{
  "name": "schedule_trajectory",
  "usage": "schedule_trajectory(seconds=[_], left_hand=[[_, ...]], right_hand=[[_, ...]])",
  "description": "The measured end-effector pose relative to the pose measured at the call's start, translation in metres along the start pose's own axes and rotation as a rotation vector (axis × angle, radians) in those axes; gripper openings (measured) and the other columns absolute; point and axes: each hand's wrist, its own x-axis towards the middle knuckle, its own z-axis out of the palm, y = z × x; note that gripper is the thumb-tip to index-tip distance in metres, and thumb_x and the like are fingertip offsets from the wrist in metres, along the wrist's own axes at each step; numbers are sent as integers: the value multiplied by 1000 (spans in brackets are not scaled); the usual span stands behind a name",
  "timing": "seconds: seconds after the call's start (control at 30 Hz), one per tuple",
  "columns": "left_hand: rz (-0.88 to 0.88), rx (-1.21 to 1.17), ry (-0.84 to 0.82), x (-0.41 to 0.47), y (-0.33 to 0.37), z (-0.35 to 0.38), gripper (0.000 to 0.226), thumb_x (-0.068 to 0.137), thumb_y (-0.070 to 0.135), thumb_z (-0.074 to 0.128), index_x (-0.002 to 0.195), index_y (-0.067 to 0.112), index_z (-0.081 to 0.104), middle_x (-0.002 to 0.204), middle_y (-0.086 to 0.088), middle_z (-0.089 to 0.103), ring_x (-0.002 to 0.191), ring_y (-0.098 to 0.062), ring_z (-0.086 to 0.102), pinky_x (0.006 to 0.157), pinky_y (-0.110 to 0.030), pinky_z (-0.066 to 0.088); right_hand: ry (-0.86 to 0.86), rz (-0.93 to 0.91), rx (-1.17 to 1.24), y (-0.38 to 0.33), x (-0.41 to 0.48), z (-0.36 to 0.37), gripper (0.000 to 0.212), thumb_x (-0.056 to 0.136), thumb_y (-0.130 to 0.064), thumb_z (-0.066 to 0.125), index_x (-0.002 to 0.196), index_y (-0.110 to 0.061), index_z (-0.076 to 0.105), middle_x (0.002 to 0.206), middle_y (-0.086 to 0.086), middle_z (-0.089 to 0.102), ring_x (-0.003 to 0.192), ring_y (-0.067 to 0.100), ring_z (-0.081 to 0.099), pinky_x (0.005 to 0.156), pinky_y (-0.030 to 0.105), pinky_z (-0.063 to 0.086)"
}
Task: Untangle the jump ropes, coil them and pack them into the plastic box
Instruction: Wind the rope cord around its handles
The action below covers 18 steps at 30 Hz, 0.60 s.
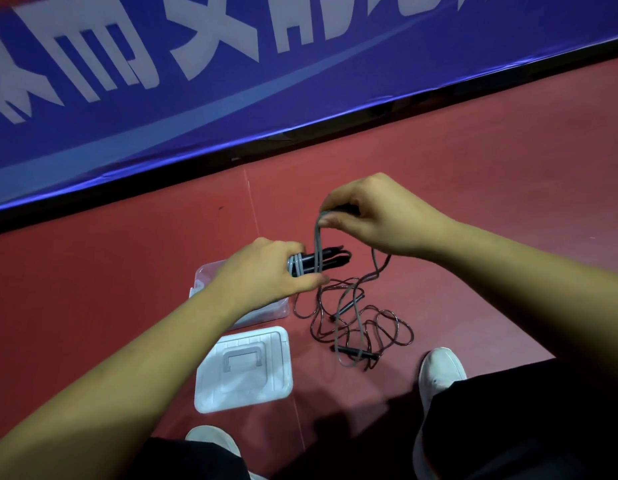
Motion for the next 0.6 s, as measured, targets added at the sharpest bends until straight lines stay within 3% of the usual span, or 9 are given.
schedule_trajectory(seconds=[0.07,0.17,0.27,0.37,0.47,0.6], left_hand=[[76,-37,5,-2,2,-3,42,78,68,61,83,27,62,60,3,58,55,-9,52,49,-30,39],[169,-71,-16,-4,0,-5,33,82,60,59,90,29,64,61,1,58,56,-12,53,53,-34,42],[246,-211,-59,-5,-3,-1,23,86,52,62,88,29,63,60,-3,57,53,-14,50,52,-35,41],[270,-574,-115,-7,-1,0,24,81,47,65,84,24,62,63,-6,62,52,-19,58,52,-32,49],[182,-1047,-141,-7,-1,-3,26,76,42,65,88,19,62,66,-11,61,48,-25,54,47,-29,46],[151,-1478,-140,-6,-6,-6,28,83,30,60,104,15,50,66,-20,54,41,-23,49,42,-25,38]], right_hand=[[18,35,13,3,1,-2,17,93,-28,66,95,-15,76,85,-3,74,72,4,61,64,19,46],[18,74,27,6,2,-2,20,91,-33,69,92,-15,76,78,2,72,71,17,64,65,33,47],[11,106,64,9,4,1,21,88,-37,71,88,-17,76,73,4,71,69,23,63,61,36,48],[-7,172,168,15,5,0,15,87,-33,72,87,-18,76,72,5,70,65,14,61,62,30,49],[-81,218,198,22,5,-1,13,93,-21,65,89,-14,75,62,-1,62,50,1,51,51,15,39],[-248,298,270,31,2,5,17,99,-22,56,98,-15,72,58,-3,52,47,9,49,52,22,43]])
